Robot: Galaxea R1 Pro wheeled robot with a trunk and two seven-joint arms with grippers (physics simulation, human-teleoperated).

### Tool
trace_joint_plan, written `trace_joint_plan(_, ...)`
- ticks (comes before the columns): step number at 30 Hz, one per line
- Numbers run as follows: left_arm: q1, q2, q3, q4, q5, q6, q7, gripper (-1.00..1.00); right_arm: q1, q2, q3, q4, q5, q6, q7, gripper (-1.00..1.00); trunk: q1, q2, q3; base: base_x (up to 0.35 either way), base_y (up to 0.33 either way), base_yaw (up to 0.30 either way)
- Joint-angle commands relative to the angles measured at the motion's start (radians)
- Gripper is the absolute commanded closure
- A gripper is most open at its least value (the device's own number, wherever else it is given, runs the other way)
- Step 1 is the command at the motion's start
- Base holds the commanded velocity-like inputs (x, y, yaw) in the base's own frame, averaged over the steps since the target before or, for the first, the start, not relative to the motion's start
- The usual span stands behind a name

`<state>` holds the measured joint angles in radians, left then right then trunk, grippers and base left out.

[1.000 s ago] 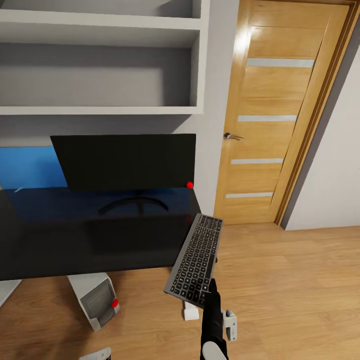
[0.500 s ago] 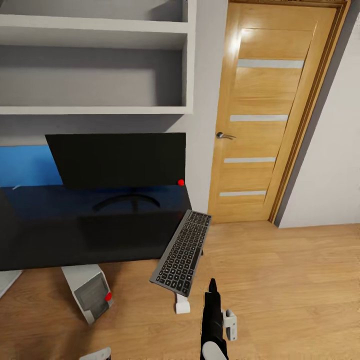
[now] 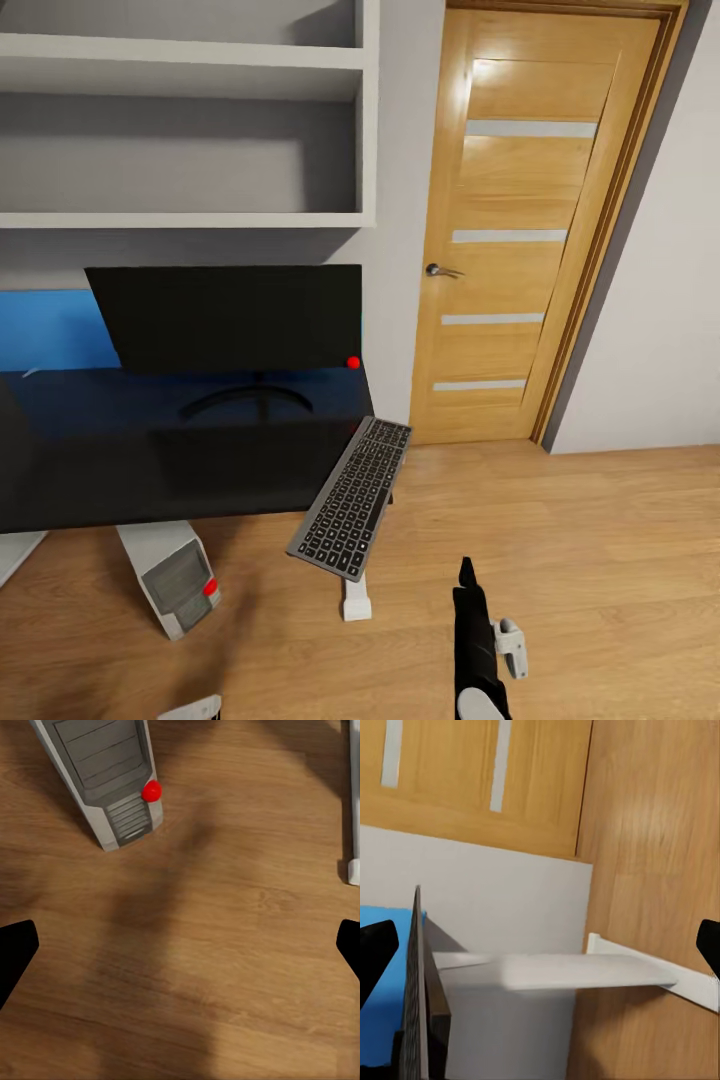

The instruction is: In the bedroom, organize the workspace by keeping the computer under the desk, ensuring the monitor is on the desk, placing the keyboard on the desk next to the monitor, placing the mouse on the desk next to the keyboard, moving the folder from the swivel chair onto the desk next to the mouse, stacking the notebook on top of the folder with the pen on top of the notebook, and positioning the swivel chair next to the desk.

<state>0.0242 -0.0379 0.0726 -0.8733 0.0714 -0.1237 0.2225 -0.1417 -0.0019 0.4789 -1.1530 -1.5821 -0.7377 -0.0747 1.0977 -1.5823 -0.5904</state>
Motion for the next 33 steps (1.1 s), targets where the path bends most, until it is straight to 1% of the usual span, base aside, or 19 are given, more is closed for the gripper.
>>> trace_joint_plan(1, 0.0, 0.0, 0.001, -0.001, 0.007, -0.003, 0.0, -1.0, -0.001, -0.007, 0.002, 0.0, 0.005, -0.007, -0.007, -1.0, 0.0, 0.0, -0.001, 0.0, 0.0, 0.0)
trace_joint_plan(4, 0.0, 0.0, 0.001, -0.001, 0.007, -0.003, 0.0, -1.0, -0.001, -0.025, -0.006, 0.003, 0.008, -0.014, -0.006, -1.0, 0.0, 0.0, -0.001, 0.0, 0.0, 0.0)
trace_joint_plan(8, 0.0, -0.001, -0.001, 0.0, 0.007, -0.002, 0.0, -1.0, -0.001, -0.078, -0.016, 0.064, 0.011, -0.01, -0.005, -1.0, 0.0, 0.0, -0.001, 0.0, 0.0, 0.0)
trace_joint_plan(9, 0.0, -0.001, -0.001, 0.001, 0.007, -0.002, 0.0, -1.0, -0.002, -0.115, -0.019, 0.12, 0.011, -0.001, -0.007, -1.0, 0.0, 0.0, -0.001, 0.0, 0.0, 0.0)
trace_joint_plan(10, 0.0, -0.002, -0.001, 0.001, 0.007, -0.002, 0.0, -1.0, -0.002, -0.127, -0.019, 0.142, 0.011, 0.006, -0.008, -1.0, 0.0, 0.0, -0.001, 0.0, 0.0, 0.0)
trace_joint_plan(11, 0.0, -0.002, -0.002, 0.001, 0.007, -0.002, 0.0, -1.0, -0.004, -0.155, -0.018, 0.216, 0.016, 0.041, -0.008, -1.0, 0.0, 0.0, -0.001, 0.0, 0.0, 0.0)
trace_joint_plan(12, 0.0, -0.002, -0.002, 0.002, 0.007, -0.002, 0.0, -1.0, -0.006, -0.165, -0.016, 0.27, 0.027, 0.072, -0.008, -1.0, 0.0, 0.0, -0.001, 0.0, 0.0, 0.0)
trace_joint_plan(14, 0.0, -0.002, -0.002, 0.002, 0.007, -0.002, 0.0, -1.0, -0.01, -0.172, -0.015, 0.337, 0.051, 0.108, -0.009, -1.0, 0.0, 0.0, -0.001, 0.0, 0.0, 0.0)
trace_joint_plan(15, 0.0, -0.002, -0.002, 0.004, 0.007, -0.002, 0.0, -1.0, -0.014, -0.175, -0.014, 0.41, 0.091, 0.143, -0.009, -1.0, 0.0, 0.0, -0.001, 0.0, 0.0, 0.0)
trace_joint_plan(16, 0.0, -0.003, -0.002, 0.01, 0.007, -0.002, 0.0, -1.0, -0.023, -0.177, -0.014, 0.485, 0.145, 0.174, -0.008, -1.0, 0.0, 0.0, -0.001, 0.0, 0.0, 0.0)
trace_joint_plan(17, 0.0, -0.003, -0.001, 0.024, 0.007, -0.002, 0.0, -1.0, -0.039, -0.177, -0.013, 0.583, 0.247, 0.203, -0.009, -1.0, 0.0, 0.0, -0.001, 0.0, 0.0, 0.0)
trace_joint_plan(18, 0.0, -0.003, -0.002, 0.03, 0.007, -0.002, 0.0, -1.0, -0.043, -0.177, -0.013, 0.611, 0.283, 0.21, -0.009, -1.0, 0.0, 0.0, -0.001, 0.0, 0.0, 0.0)
trace_joint_plan(19, 0.0, -0.002, -0.003, 0.044, 0.007, -0.002, 0.0, -1.0, -0.053, -0.175, -0.013, 0.679, 0.384, 0.221, -0.009, -1.0, 0.0, 0.0, -0.001, 0.0, 0.0, 0.0)
trace_joint_plan(20, 0.0, -0.002, -0.002, 0.049, 0.007, -0.002, 0.0, -1.0, -0.056, -0.174, -0.014, 0.71, 0.433, 0.223, -0.008, -1.0, 0.0, 0.0, -0.001, 0.0, 0.0, 0.0)
trace_joint_plan(23, 0.0, 0.0, -0.002, 0.056, 0.008, -0.002, 0.0, -1.0, -0.06, -0.173, -0.013, 0.75, 0.495, 0.216, -0.005, -1.0, 0.0, 0.0, -0.001, 0.0, 0.0, 0.0)
trace_joint_plan(26, 0.0, 0.001, 0.0, 0.059, 0.008, -0.003, 0.0, -1.0, -0.062, -0.165, -0.009, 0.766, 0.518, 0.209, -0.003, -1.0, 0.0, 0.0, -0.001, 0.0, 0.0, 0.0)
trace_joint_plan(28, 0.0, -0.01, 0.004, 0.07, 0.004, -0.004, 0.004, -1.0, -0.073, -0.154, -0.004, 0.777, 0.514, 0.221, -0.013, -1.0, 0.0, 0.0, -0.001, 0.0, 0.0, 0.0)
trace_joint_plan(30, 0.0, -0.01, 0.004, 0.07, 0.004, -0.004, 0.004, -1.0, -0.084, -0.145, -0.004, 0.788, 0.513, 0.232, -0.014, -1.0, 0.0, 0.0, -0.001, 0.0, 0.0, 0.0)
trace_joint_plan(33, 0.0, -0.01, 0.005, 0.069, 0.004, -0.003, 0.004, -1.0, -0.09, -0.146, -0.004, 0.805, 0.511, 0.242, -0.015, -1.0, 0.0, 0.0, -0.001, 0.0, 0.0, 0.0)
